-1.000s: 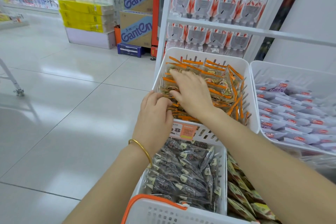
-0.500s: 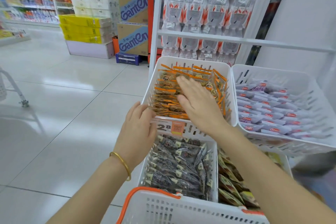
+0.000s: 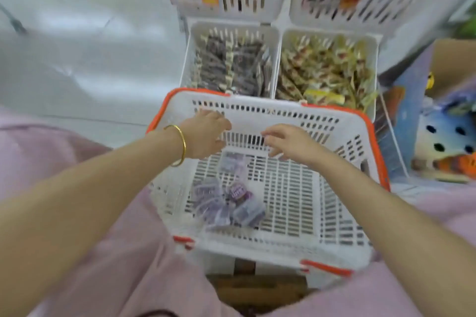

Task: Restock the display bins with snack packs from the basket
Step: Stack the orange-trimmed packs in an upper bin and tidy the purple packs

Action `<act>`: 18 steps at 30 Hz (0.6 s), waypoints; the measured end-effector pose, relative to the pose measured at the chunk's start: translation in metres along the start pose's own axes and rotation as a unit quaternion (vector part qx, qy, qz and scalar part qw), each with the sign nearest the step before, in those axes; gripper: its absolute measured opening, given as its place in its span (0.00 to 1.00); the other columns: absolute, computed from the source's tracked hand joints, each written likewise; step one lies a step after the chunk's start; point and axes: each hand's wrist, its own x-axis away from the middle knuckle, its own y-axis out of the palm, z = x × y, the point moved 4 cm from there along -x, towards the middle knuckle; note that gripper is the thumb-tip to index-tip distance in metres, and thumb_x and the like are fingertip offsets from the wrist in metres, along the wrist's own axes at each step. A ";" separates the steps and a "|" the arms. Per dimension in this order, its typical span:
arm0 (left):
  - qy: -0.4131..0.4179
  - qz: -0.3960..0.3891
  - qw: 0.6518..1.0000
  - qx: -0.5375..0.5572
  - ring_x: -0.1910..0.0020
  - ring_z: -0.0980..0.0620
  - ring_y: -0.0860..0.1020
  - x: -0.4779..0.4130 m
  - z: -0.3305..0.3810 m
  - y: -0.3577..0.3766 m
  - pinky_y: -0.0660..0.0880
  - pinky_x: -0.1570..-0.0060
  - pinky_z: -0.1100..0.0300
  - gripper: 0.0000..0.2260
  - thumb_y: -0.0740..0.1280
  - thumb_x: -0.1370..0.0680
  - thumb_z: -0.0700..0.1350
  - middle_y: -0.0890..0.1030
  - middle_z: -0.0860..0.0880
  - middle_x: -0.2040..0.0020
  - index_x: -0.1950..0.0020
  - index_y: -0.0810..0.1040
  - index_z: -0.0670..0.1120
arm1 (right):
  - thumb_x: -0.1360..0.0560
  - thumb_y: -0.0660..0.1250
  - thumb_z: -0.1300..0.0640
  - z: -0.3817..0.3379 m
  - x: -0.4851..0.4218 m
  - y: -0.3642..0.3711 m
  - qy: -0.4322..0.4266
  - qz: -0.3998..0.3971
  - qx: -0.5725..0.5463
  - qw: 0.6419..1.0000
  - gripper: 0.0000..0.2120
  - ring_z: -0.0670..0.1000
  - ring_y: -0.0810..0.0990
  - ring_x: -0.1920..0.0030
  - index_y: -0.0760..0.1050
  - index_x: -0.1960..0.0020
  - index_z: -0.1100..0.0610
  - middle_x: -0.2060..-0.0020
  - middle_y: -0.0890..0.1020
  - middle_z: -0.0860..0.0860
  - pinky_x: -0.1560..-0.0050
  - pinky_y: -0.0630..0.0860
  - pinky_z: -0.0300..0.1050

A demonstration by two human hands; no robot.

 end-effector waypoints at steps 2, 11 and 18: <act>-0.008 -0.034 0.999 -0.015 0.29 0.44 0.60 0.001 -0.004 0.012 0.57 0.30 0.53 0.21 0.58 0.19 0.50 0.63 0.45 0.27 0.27 0.62 0.46 | 0.19 0.58 0.54 0.033 -0.010 0.022 0.045 -0.030 -0.017 0.998 0.16 0.52 0.81 0.50 0.70 0.32 0.56 0.36 0.74 0.52 0.49 0.79 0.51; 0.047 -0.083 0.994 -0.059 0.30 0.44 0.61 -0.020 -0.016 0.049 0.61 0.32 0.49 0.20 0.57 0.20 0.49 0.66 0.44 0.31 0.29 0.64 0.46 | 0.26 0.69 0.46 0.105 -0.079 0.146 0.045 -0.099 0.159 0.981 0.29 0.57 0.72 0.36 0.65 0.29 0.51 0.31 0.69 0.54 0.41 0.72 0.51; 0.040 -0.107 0.992 -0.053 0.30 0.45 0.60 -0.019 -0.019 0.067 0.66 0.34 0.49 0.19 0.57 0.20 0.51 0.65 0.46 0.31 0.30 0.64 0.47 | 0.30 0.74 0.53 0.110 -0.094 0.173 0.129 -0.015 0.228 0.965 0.20 0.55 0.78 0.54 0.73 0.42 0.59 0.51 0.79 0.54 0.54 0.76 0.47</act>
